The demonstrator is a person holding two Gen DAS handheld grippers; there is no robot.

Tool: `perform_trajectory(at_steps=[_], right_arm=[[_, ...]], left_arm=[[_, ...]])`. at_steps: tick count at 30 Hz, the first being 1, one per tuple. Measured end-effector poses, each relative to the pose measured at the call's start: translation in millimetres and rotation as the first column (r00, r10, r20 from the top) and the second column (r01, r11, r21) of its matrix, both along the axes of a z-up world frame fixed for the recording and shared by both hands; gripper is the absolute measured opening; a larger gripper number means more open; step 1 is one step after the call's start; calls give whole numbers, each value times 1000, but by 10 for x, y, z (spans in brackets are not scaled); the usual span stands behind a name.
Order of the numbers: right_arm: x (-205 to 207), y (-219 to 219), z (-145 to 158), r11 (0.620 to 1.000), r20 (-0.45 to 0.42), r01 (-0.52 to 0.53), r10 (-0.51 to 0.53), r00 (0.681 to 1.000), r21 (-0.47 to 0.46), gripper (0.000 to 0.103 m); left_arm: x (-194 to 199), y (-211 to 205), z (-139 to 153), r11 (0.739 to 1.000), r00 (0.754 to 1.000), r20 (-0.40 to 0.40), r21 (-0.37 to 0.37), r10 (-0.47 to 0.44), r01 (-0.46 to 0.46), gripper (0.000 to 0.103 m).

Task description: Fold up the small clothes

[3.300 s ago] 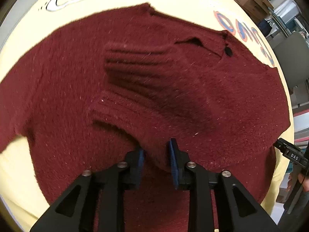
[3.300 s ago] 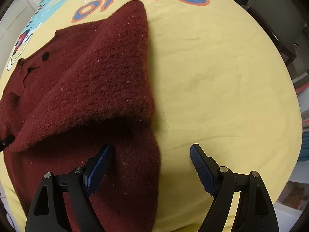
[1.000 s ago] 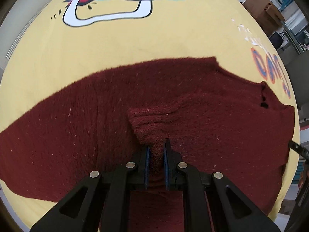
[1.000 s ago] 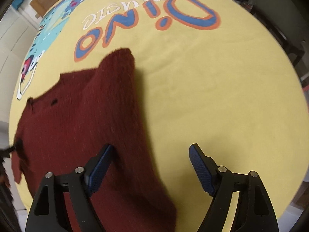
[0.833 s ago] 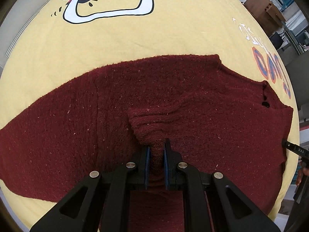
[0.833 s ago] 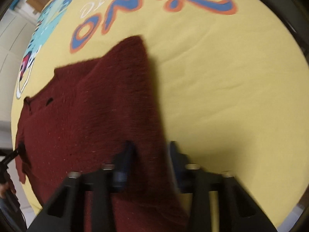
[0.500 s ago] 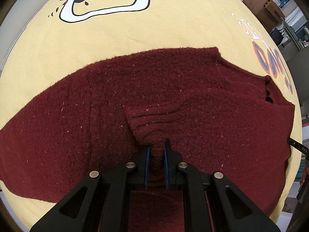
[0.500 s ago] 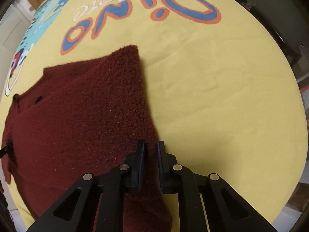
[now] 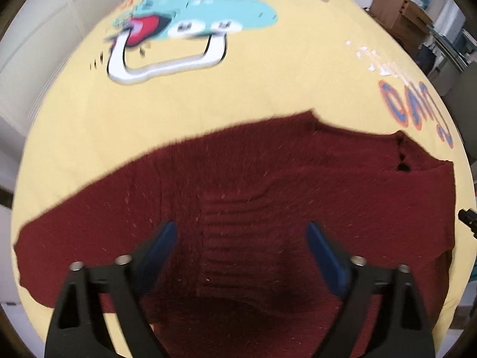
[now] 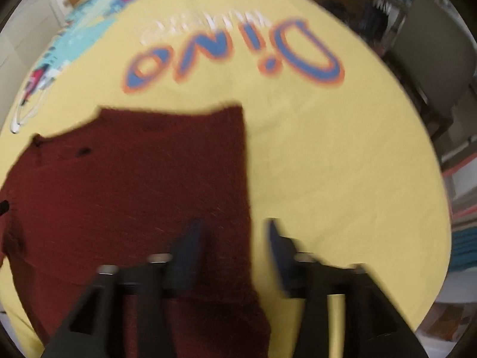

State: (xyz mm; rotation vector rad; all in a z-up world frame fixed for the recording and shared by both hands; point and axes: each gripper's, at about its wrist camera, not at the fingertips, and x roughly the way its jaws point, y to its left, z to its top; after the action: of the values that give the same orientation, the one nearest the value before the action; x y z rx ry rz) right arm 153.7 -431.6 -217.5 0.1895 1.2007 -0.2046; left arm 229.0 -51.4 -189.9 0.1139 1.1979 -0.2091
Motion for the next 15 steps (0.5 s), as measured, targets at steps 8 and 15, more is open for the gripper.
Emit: perform_trajectory(at_steps=[8,15], right_arm=[[-143,875,451,978,199,-207,209,957,-33,94],[-278,1416,92,960,209,-257,274,939,-107,102]], left_arm=[[-333,-482,255,992,974,193,-37,-115,125,102],[-458,-568,-215,991,978,164,-29,-127,133,102]])
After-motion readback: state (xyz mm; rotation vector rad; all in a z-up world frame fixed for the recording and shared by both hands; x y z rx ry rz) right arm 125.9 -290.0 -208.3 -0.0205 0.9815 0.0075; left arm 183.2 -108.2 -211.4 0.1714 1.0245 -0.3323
